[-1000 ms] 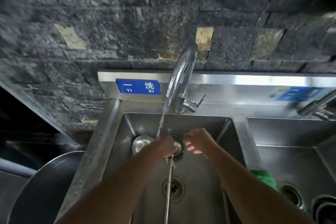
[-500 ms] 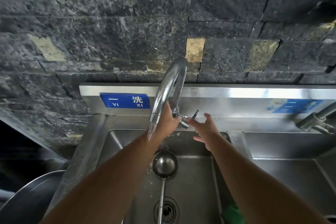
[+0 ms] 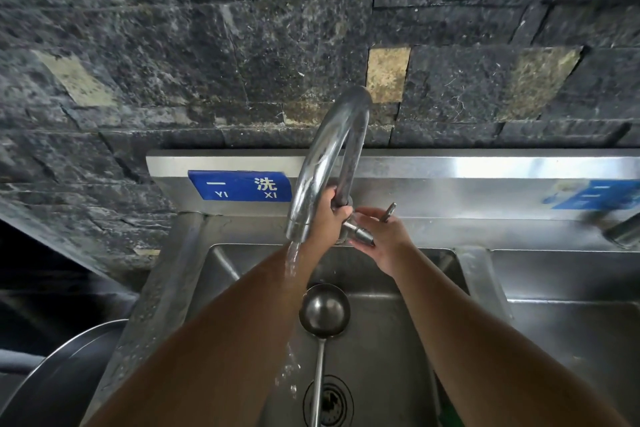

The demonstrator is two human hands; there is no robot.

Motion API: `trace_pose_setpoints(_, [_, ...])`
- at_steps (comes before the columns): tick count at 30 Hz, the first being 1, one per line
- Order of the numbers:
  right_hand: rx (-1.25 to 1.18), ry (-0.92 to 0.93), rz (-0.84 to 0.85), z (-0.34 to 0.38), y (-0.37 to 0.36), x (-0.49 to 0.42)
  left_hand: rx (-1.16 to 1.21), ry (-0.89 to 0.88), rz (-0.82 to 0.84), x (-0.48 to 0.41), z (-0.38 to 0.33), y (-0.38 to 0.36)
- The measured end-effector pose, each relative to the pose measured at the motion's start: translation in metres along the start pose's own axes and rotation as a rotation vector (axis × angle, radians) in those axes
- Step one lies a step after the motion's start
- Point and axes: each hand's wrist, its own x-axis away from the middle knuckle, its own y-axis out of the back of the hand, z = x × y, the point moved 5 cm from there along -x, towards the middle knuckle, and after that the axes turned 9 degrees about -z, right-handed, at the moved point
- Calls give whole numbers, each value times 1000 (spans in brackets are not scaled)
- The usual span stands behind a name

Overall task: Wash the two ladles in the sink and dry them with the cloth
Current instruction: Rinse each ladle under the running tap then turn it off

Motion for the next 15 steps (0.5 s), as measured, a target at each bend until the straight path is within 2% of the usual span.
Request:
trace_pose_setpoints(2, [-37, -27, -4, -4, -2, -2, -11, -1, -17, -2, 2, -1])
trace_pose_setpoints(6, [52, 4, 50, -4, 0, -4, -1, 17, -17, -4, 5, -3])
trace_pose_setpoints(11, [29, -38, 42, -5, 2, -6, 10, 4, 3, -3, 5, -3])
trace_pose_setpoints(15, [106, -25, 43, -6, 2, -7, -3, -2, 0, -6, 8, -4])
